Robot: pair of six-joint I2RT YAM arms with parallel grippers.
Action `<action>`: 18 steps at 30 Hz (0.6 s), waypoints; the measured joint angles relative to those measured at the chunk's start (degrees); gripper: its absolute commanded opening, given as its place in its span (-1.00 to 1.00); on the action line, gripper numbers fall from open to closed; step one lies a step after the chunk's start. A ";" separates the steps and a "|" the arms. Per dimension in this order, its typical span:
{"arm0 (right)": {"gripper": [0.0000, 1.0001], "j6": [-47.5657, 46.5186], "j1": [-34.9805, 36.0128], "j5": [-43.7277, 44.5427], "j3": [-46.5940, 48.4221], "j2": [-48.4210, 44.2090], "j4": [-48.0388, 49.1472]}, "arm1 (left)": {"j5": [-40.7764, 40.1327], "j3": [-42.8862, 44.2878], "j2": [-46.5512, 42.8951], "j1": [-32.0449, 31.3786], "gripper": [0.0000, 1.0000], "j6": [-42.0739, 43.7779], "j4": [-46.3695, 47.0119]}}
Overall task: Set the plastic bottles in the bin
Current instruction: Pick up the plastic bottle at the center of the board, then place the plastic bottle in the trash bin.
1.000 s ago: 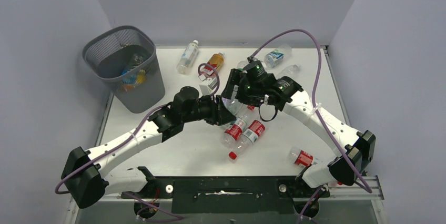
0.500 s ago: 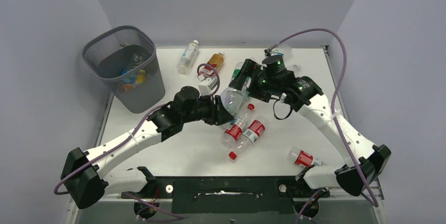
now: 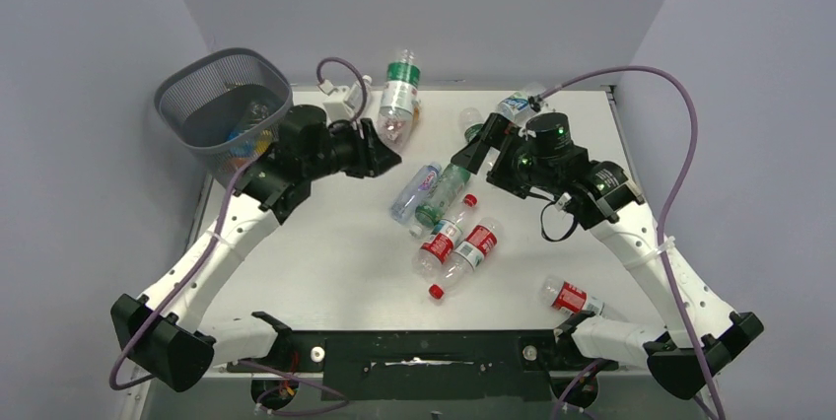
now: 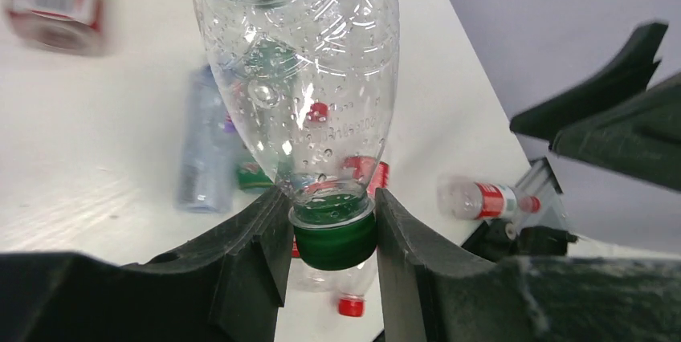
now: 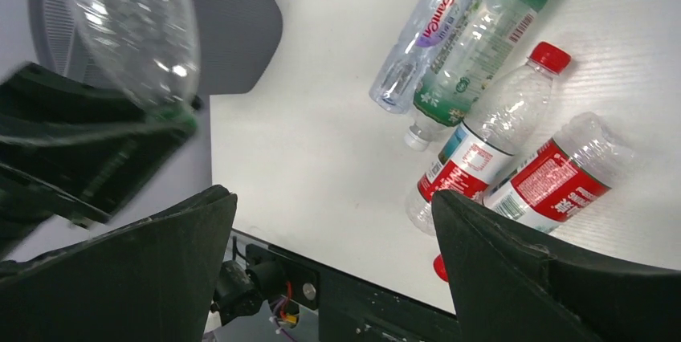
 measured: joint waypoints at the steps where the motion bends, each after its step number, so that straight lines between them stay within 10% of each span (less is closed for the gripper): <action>1: 0.96 0.04 -0.02 -0.02 -0.70 -0.09 0.00 | 0.59 1.81 0.48 2.40 -0.46 0.96 -1.29; 18: 0.96 0.48 -0.02 -0.57 -5.38 -0.44 -0.28 | 9.09 19.56 5.46 40.92 -0.47 7.04 -12.72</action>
